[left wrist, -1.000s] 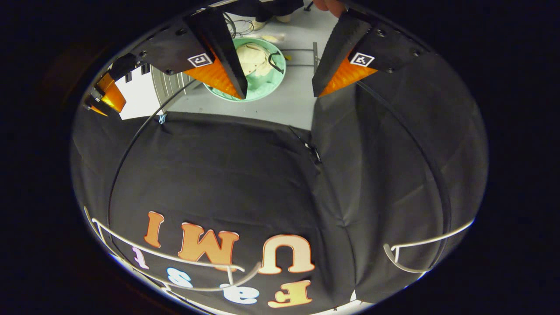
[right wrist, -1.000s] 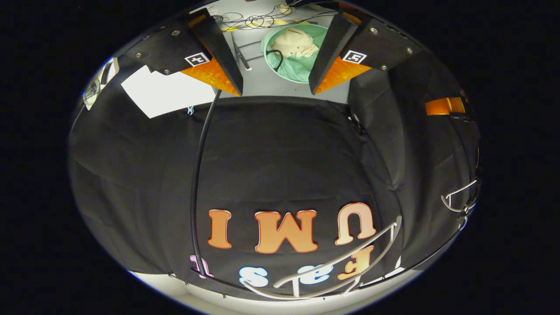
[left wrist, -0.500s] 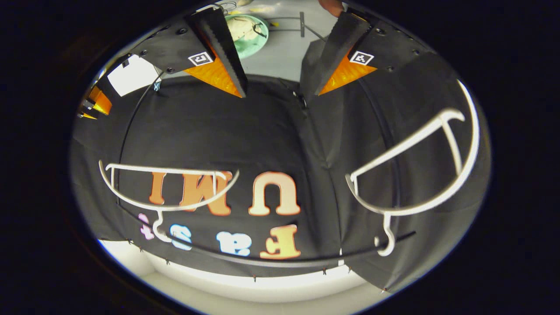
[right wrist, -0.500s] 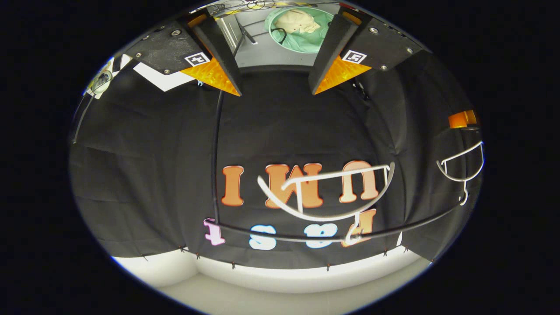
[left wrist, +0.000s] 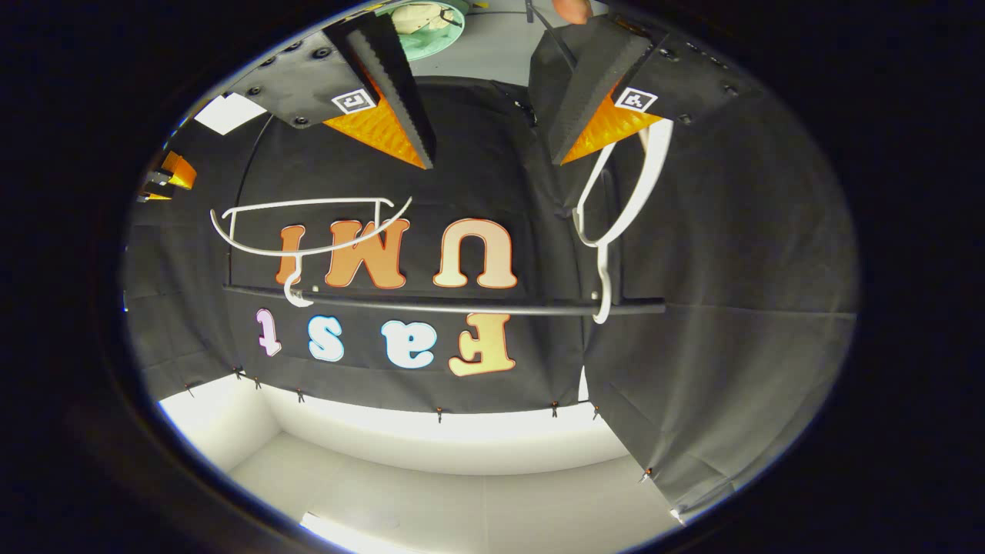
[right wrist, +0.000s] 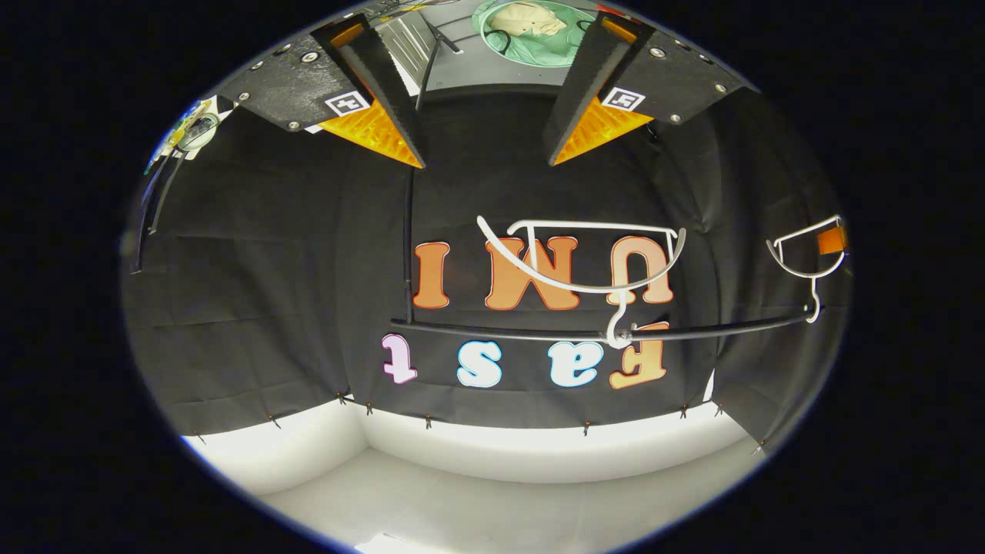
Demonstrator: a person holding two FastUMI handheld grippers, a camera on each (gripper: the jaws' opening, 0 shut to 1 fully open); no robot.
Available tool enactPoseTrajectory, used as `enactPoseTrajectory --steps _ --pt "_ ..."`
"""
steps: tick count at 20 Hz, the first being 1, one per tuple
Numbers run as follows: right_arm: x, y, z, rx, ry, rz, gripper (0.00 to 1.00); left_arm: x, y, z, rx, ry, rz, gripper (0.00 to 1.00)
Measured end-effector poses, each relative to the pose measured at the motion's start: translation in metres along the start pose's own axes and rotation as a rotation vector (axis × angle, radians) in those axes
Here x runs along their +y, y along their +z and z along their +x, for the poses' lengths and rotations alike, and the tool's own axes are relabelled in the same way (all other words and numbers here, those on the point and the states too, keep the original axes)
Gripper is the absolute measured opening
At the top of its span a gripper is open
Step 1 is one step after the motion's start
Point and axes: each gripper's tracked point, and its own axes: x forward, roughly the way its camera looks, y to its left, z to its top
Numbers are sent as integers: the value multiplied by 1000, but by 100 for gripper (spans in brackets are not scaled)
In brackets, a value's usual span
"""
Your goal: Grasp the clothes on the hanger with both hands and then place them into the laundry hamper below.
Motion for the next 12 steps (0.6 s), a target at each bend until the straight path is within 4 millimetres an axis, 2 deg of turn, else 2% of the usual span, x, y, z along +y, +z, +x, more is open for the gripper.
enactPoseTrajectory --steps 3,5,6,7,8,9,10,11,12 --pt "-10 16 -3 -29 -24 -2 91 18 10 -7 -29 34 0 96" --pt "-15 19 -5 -30 -27 -6 94 19 9 -4 -27 46 -27 100" --pt "-17 21 -5 -31 -25 -4 100 17 9 -2 -24 48 -32 100" --pt "-23 23 -4 -33 -28 -3 100 14 11 0 -23 51 -28 100" --pt "-30 26 -3 -38 -33 -1 100 12 13 4 -25 53 -21 91" --pt "-37 28 -1 -40 -37 1 94 8 15 6 -31 57 -18 91" --pt "-45 29 -1 -42 -38 4 94 1 19 7 -37 58 -20 91" --pt "-53 30 2 -43 -36 8 100 -5 22 8 -39 58 -25 92" --pt "-60 33 4 -44 -33 9 100 -11 24 9 -42 62 -32 95"
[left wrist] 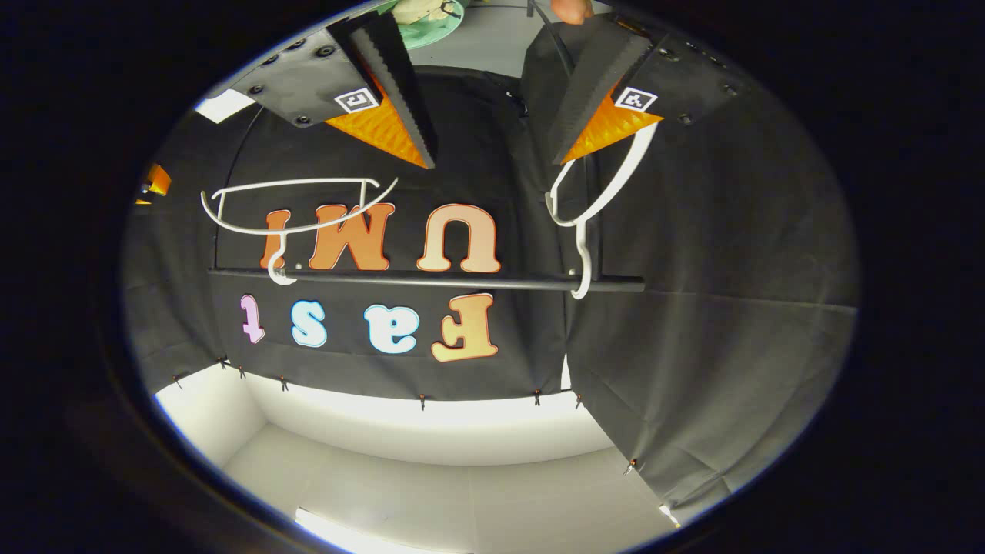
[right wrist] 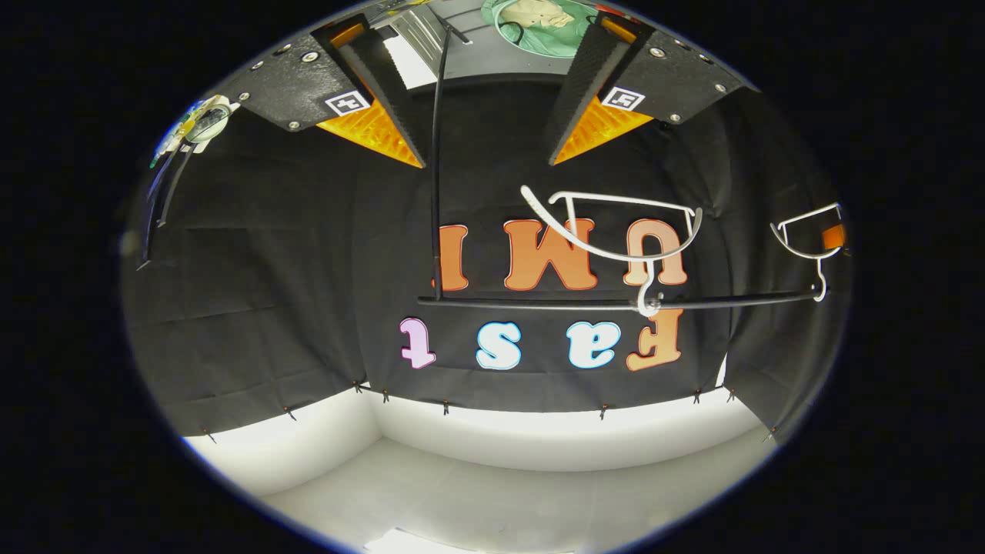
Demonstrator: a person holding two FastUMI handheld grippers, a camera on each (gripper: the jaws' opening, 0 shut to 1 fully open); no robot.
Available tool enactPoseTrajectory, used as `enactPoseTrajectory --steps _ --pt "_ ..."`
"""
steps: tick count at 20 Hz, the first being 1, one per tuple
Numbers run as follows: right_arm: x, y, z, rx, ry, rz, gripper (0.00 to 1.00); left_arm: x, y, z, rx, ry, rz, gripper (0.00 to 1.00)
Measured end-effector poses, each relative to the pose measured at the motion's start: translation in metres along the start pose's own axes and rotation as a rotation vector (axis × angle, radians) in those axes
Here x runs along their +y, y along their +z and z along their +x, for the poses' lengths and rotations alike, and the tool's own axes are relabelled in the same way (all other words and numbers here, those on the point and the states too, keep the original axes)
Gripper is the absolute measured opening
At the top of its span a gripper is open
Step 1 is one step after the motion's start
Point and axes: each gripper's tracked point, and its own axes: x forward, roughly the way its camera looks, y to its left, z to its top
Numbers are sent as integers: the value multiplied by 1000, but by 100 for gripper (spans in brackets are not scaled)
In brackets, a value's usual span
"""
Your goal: Grasp the clothes on the hanger with both hands and then place them into the laundry hamper below.
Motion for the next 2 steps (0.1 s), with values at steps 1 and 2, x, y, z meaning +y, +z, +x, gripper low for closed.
enactPoseTrajectory --steps 1,2 --pt "-8 2 2 -4 2 -1 100 -5 2 0 -3 6 -1 95" --pt "-18 5 5 -10 -4 -5 94 -8 5 0 -9 16 2 91"
